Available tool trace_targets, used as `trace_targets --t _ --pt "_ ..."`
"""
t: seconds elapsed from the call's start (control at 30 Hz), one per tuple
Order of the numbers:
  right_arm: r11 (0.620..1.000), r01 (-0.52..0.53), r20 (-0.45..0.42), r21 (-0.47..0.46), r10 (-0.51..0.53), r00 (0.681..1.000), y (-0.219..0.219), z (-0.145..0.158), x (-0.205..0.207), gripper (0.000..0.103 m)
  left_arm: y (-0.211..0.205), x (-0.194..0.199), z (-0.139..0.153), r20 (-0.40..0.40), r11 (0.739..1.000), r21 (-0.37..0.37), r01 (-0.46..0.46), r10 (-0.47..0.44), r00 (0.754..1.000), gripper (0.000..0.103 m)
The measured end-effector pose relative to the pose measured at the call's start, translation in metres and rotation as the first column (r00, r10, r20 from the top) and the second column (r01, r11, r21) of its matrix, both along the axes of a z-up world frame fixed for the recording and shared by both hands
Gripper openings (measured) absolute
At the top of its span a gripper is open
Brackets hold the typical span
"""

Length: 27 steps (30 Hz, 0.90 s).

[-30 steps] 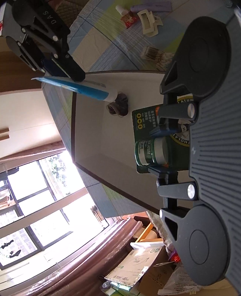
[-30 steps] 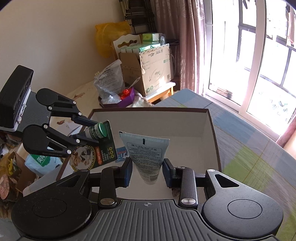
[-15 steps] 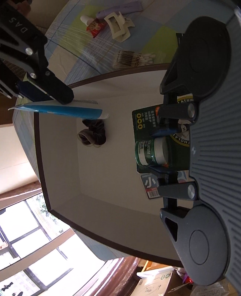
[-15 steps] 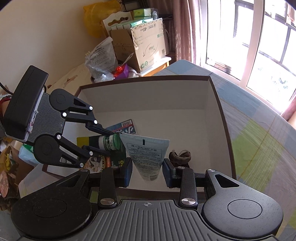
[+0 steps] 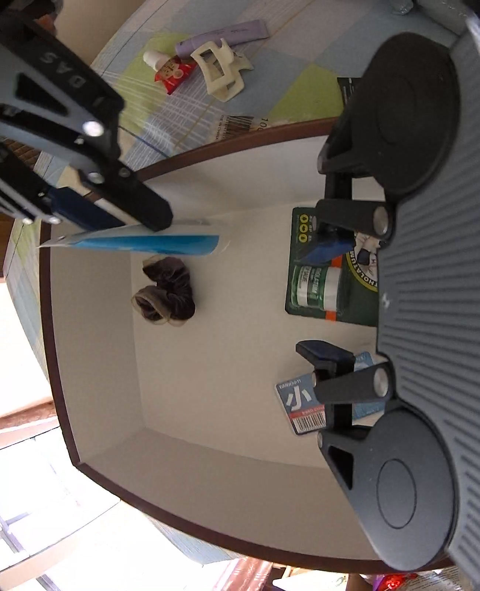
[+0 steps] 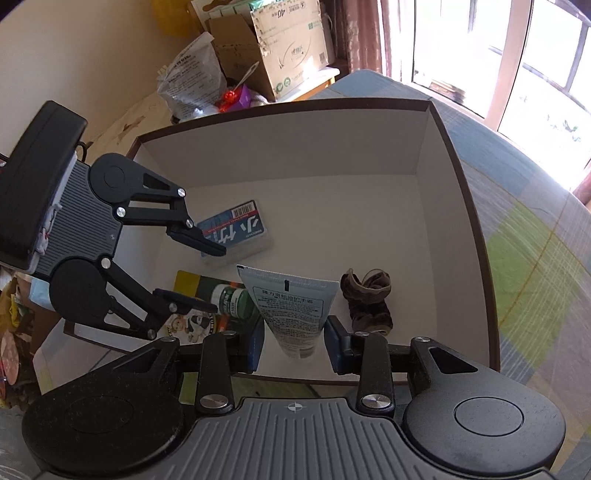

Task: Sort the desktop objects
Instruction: 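Carry the green card pack and white tube over the brown box with both tools, then open both tools to drop the card pack and white tube inside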

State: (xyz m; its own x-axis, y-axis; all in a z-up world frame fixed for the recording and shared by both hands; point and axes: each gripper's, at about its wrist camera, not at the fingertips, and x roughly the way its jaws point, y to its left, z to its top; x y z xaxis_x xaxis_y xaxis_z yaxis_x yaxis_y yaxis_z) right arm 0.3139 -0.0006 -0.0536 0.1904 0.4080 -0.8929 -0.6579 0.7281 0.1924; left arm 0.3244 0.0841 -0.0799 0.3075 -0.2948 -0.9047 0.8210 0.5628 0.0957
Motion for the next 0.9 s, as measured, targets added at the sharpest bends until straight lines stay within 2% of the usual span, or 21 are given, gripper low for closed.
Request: trace_targets --t 0.2,0.47,0.6,0.63,0.67,0.7,0.73,0.9 --pt "0.999 -0.015 -0.045 -0.044 0.013 0.999 0.010 -0.016 0.006 0.038 0.011 0.009 0.005 0.008 0.997 0.036 -0.071 0.070 0.997 0.041" --pt "0.998 0.001 -0.036 -0.069 -0.004 0.999 0.024 -0.021 0.017 0.038 0.029 0.018 0.009 0.012 0.982 0.097 -0.163 0.163 0.987 0.042" --pt "0.997 0.009 -0.031 -0.081 -0.012 0.999 0.032 -0.023 0.022 0.038 0.035 0.018 0.012 0.031 0.974 0.117 -0.192 0.190 0.981 0.047" --pt "0.996 0.011 -0.030 -0.085 -0.014 0.999 0.033 -0.024 0.024 0.041 0.035 0.018 0.012 0.031 0.974 0.117 -0.196 0.193 0.981 0.047" --pt "0.996 0.014 -0.029 -0.088 -0.016 0.999 0.035 -0.025 0.025 0.052 0.036 0.017 0.013 0.031 0.973 0.117 -0.199 0.196 0.980 0.048" --pt "0.996 0.016 -0.028 -0.091 -0.018 0.999 0.037 -0.025 0.026 0.084 0.036 0.017 0.013 0.032 0.972 0.119 -0.201 0.198 0.980 0.048" --pt "0.996 0.016 -0.021 -0.087 -0.018 1.000 0.037 -0.024 0.025 0.094 0.036 0.016 0.013 0.033 0.972 0.122 -0.203 0.200 0.979 0.049" --pt "0.997 0.018 0.005 -0.073 -0.018 1.000 0.036 -0.021 0.020 0.094 0.035 0.015 0.010 0.035 0.967 0.138 -0.213 0.210 0.977 0.052"
